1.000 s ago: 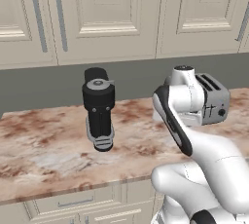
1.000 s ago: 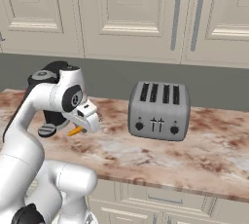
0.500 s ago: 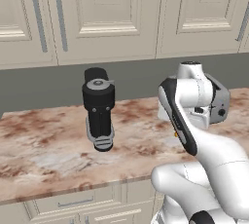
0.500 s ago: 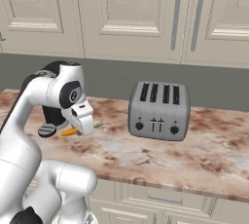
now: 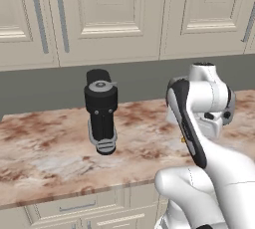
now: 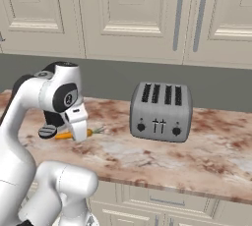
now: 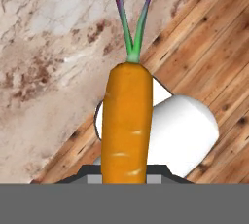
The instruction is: Place the two vegetables and bowl onto the tray for setting up a vegetable dip station.
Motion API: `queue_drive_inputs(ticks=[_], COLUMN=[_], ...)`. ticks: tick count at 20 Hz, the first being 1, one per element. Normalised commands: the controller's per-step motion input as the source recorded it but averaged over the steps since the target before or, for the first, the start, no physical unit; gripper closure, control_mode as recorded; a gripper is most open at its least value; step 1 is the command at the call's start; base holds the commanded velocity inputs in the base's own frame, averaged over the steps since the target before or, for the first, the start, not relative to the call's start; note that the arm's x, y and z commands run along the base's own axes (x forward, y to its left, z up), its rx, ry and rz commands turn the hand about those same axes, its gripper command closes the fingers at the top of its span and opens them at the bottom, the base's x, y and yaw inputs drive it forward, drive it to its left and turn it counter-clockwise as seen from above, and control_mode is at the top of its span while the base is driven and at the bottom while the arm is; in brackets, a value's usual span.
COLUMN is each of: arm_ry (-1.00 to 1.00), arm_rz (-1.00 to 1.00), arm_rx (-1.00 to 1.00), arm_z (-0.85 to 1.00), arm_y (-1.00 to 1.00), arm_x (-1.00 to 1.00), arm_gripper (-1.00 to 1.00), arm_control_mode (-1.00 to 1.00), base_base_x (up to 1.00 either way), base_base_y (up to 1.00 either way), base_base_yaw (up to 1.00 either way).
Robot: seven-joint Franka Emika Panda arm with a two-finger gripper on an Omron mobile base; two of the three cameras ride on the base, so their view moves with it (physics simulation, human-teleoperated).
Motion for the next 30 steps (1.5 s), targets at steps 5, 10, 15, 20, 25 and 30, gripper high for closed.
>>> queue_drive_inputs(ticks=[5, 10, 15, 20, 25, 30], arm_ry=[0.00, 0.00, 0.01, 0.01, -0.01, -0.04], arm_rz=[-0.16, -0.21, -0.25, -0.25, -0.16, -0.06], arm_rx=[0.00, 0.00, 0.00, -0.01, -0.07, -0.09], arm_z=[0.13, 0.23, 0.22, 0.10, 0.00, 0.00], arm_y=[0.00, 0.00, 0.00, 0.00, 0.00, 0.00], arm_x=[-0.14, -0.01, 0.00, 0.00, 0.00, 0.00], arm_gripper=[1.00, 1.00, 1.00, 1.00, 1.00, 1.00], arm_control_mode=[-1.00, -1.00, -1.00, -1.00, -1.00, -1.00], base_base_x=[0.00, 0.00, 0.00, 0.00, 0.00, 0.00], base_base_y=[0.00, 0.00, 0.00, 0.00, 0.00, 0.00], base_base_yaw=[0.00, 0.00, 0.00, 0.00, 0.00, 0.00])
